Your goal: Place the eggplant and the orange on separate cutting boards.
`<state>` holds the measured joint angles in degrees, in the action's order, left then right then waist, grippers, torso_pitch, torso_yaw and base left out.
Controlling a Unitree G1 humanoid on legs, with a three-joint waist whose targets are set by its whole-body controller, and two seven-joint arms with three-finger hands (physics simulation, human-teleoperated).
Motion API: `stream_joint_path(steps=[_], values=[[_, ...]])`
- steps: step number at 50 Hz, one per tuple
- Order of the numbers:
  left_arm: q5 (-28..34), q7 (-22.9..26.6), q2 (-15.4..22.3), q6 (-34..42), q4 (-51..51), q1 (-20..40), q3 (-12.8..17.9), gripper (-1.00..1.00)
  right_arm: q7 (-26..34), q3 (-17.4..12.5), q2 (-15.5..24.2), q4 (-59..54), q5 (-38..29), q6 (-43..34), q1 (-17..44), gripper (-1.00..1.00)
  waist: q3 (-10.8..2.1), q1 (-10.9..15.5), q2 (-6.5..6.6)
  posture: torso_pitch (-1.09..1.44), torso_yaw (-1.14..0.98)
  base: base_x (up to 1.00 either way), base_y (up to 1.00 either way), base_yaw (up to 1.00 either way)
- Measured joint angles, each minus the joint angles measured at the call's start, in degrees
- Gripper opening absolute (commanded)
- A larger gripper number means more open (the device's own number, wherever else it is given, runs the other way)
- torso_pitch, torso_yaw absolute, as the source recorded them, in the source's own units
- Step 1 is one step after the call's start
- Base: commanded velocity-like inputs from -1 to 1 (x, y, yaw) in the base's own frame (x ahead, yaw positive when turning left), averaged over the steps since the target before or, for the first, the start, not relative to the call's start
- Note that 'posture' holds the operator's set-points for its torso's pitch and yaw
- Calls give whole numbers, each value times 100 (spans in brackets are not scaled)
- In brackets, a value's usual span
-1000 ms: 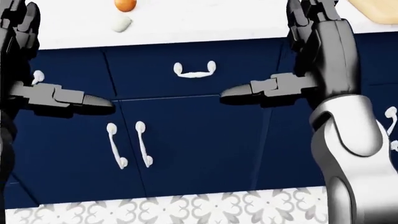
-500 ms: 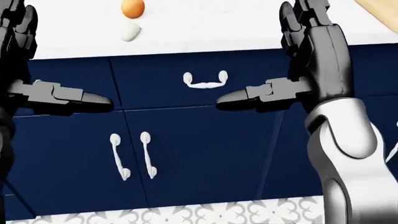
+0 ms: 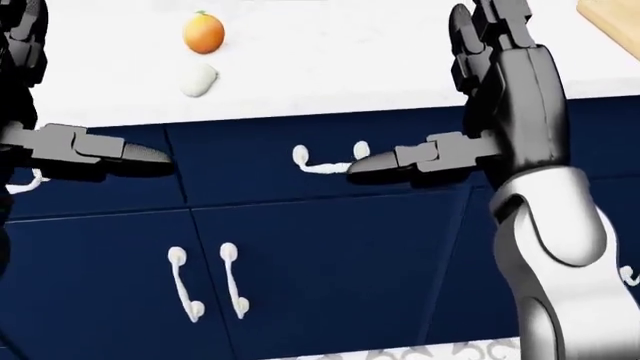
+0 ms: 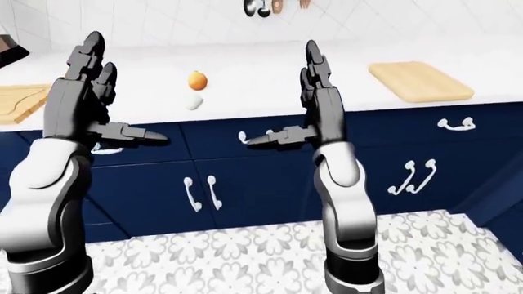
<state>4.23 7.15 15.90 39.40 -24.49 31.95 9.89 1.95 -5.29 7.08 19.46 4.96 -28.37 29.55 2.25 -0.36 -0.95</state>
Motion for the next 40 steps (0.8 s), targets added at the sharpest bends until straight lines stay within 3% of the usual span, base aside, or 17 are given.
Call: stream_joint_path(steps=[3,7,9,11,15,25,28,31,33,36,39,40], values=[[37,-19,9,-37,-26,23,42,100,25,43,-6,71,5,41,-7,100,64,-6,196,0,0,27,23,0],[71,-5,-12,-77,-58,-13,8,100,57,31,-11,81,23,51,-63,100,-19,-46,209,0,0,32,38,0],[74,18,10,-82,-101,30,10,100,41,-8,5,97,21,68,-26,100,-48,-116,361,0,0,32,28,0],[80,27,65,-75,-133,83,71,100,20,-6,-11,105,25,85,75,100,-74,-110,594,0,0,25,27,0],[134,0,91,43,-12,13,178,100,67,199,-70,7,53,36,20,100,40,27,553,0,0,23,27,0],[200,46,83,-14,-83,105,108,100,35,82,-49,127,80,115,10,100,-41,121,-82,0,0,15,21,0],[196,71,3,13,10,17,6,100,-2,44,-40,78,77,54,-53,100,14,51,123,0,0,9,6,0],[165,117,-15,20,19,24,-61,100,-33,8,-35,22,51,24,-150,100,26,-17,-28,0,0,7,5,0],[171,114,-11,-15,-16,27,-25,100,-49,-4,-16,102,67,-109,-45,100,-32,-10,8,0,0,7,5,0],[201,90,-1,-78,-97,8,25,100,-62,3,-10,261,91,-88,60,100,-22,-13,200,0,0,5,5,0],[226,79,29,-116,-129,17,53,100,-61,37,-31,301,114,-27,85,100,-76,20,497,0,0,2,3,0],[236,78,47,-121,-132,3,88,100,-50,77,-59,290,127,-27,51,100,-30,22,423,0,0,2,0,0]])
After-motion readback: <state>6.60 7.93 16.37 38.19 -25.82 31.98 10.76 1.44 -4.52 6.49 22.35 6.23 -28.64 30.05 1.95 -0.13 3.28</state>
